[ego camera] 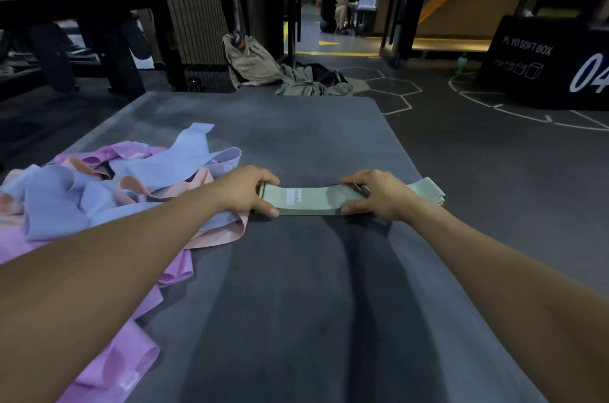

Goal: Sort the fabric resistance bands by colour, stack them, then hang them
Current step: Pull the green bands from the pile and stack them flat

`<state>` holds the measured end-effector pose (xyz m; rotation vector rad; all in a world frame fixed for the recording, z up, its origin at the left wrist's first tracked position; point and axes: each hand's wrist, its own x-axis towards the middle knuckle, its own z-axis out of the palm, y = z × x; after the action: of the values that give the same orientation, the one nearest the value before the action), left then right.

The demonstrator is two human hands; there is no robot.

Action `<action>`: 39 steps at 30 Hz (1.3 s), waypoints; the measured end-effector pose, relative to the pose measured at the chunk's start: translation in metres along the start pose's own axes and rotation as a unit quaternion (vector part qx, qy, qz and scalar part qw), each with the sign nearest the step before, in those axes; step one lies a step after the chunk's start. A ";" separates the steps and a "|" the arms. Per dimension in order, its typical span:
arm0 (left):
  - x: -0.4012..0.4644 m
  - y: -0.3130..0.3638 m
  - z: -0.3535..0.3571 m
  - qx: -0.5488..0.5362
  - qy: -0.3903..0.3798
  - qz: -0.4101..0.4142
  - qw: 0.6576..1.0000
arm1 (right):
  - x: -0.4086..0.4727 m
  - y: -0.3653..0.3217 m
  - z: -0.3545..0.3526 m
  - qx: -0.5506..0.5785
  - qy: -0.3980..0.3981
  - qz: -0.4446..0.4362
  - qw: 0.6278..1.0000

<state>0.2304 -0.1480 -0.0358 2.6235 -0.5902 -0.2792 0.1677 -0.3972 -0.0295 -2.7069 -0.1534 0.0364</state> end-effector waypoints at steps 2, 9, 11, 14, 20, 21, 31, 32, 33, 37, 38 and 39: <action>0.001 -0.001 0.001 0.001 0.004 -0.003 1.000 | 0.000 0.000 0.002 0.010 0.009 0.001 1.000; -0.011 0.001 -0.003 -0.059 0.022 -0.001 0.998 | 0.004 -0.018 0.007 -0.014 0.019 -0.035 0.999; -0.013 -0.004 -0.004 -0.097 0.078 -0.005 0.992 | 0.011 -0.032 0.012 -0.013 0.013 -0.049 0.999; -0.016 -0.014 -0.003 -0.125 0.135 -0.010 0.983 | 0.024 -0.055 0.027 -0.015 -0.003 -0.076 0.997; -0.017 -0.022 0.005 -0.186 0.122 -0.015 0.975 | 0.048 -0.084 0.051 -0.025 -0.037 -0.064 0.997; -0.017 -0.022 0.006 -0.192 0.125 -0.015 0.973 | 0.051 -0.084 0.053 -0.018 -0.035 -0.064 0.997; -0.020 -0.022 0.007 -0.202 0.130 -0.021 0.971 | 0.048 -0.089 0.052 0.016 -0.043 -0.062 0.997; -0.021 -0.021 0.006 -0.194 0.132 -0.019 0.972 | 0.048 -0.091 0.051 0.012 -0.043 -0.060 0.997; -0.023 -0.019 0.004 -0.186 0.135 -0.016 0.973 | 0.047 -0.093 0.049 0.007 -0.041 -0.059 0.997; -0.040 -0.016 -0.013 -0.146 0.172 -0.010 0.974 | 0.040 -0.115 0.035 0.017 -0.005 -0.070 0.997; -0.046 -0.018 -0.019 -0.146 0.179 -0.013 0.973 | 0.038 -0.124 0.033 0.022 0.004 -0.074 0.997; -0.054 -0.021 -0.024 -0.147 0.183 -0.019 0.972 | 0.035 -0.133 0.031 0.028 0.012 -0.079 0.996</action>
<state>0.1968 -0.0980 -0.0186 2.3175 -0.3430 0.1026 0.1874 -0.2598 -0.0020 -2.6302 -0.3532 -0.0381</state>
